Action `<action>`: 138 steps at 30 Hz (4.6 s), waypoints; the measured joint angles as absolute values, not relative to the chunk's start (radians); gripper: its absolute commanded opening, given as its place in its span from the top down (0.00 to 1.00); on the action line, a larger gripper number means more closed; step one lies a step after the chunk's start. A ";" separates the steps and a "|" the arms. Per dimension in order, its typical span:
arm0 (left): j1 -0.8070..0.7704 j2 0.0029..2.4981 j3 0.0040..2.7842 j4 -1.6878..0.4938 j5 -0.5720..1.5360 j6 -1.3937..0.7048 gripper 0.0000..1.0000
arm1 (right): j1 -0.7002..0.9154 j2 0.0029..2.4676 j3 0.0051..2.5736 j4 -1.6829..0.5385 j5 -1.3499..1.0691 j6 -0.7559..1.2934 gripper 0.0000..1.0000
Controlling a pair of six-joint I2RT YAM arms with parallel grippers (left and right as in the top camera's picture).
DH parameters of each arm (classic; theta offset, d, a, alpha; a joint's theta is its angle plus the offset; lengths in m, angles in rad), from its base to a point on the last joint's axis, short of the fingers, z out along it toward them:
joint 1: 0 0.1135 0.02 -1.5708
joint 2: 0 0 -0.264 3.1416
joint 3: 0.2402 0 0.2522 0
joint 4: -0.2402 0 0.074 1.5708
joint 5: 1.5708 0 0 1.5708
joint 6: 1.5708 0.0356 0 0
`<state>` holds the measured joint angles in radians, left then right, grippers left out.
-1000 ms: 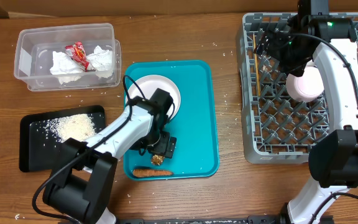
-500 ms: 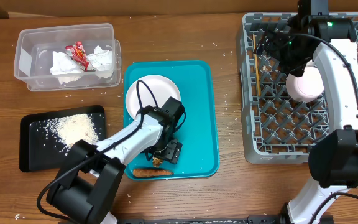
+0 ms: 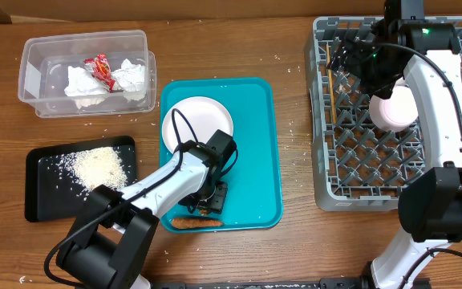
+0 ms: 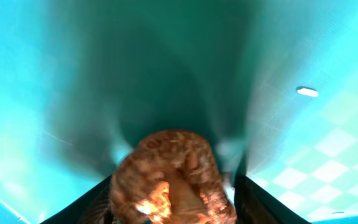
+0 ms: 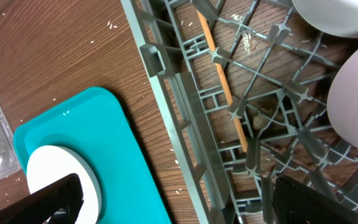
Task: Sort waste into correct bins and load items into the dishwasher
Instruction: 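Grasp the brown fried food piece with the left gripper, then lift the food piece and carry it left over the black tray, then lower the food piece onto the rice and open the left gripper, then move the left gripper toward the orange fried item on the teal tray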
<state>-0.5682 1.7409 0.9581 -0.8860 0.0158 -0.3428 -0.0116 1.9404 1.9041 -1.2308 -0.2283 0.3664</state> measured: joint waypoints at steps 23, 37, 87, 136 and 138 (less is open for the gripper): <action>-0.569 1.741 0.969 -0.877 0.002 -0.354 0.65 | -0.012 1.940 1.904 -1.231 -0.228 0.366 0.00; -0.429 1.766 1.377 -1.040 -0.089 -0.361 0.67 | -0.012 1.940 1.904 -1.230 -0.228 0.366 0.00; 0.205 1.766 1.241 -1.035 -0.252 -0.608 0.69 | -0.012 1.940 1.904 -1.227 -0.228 0.366 0.00; -0.332 1.468 1.182 -1.030 0.008 -0.200 0.40 | -0.012 1.940 1.904 -1.227 -0.228 0.366 0.00; -0.391 1.469 1.172 -1.036 0.012 -0.192 0.40 | -0.012 1.940 1.904 -1.227 -0.228 0.366 0.00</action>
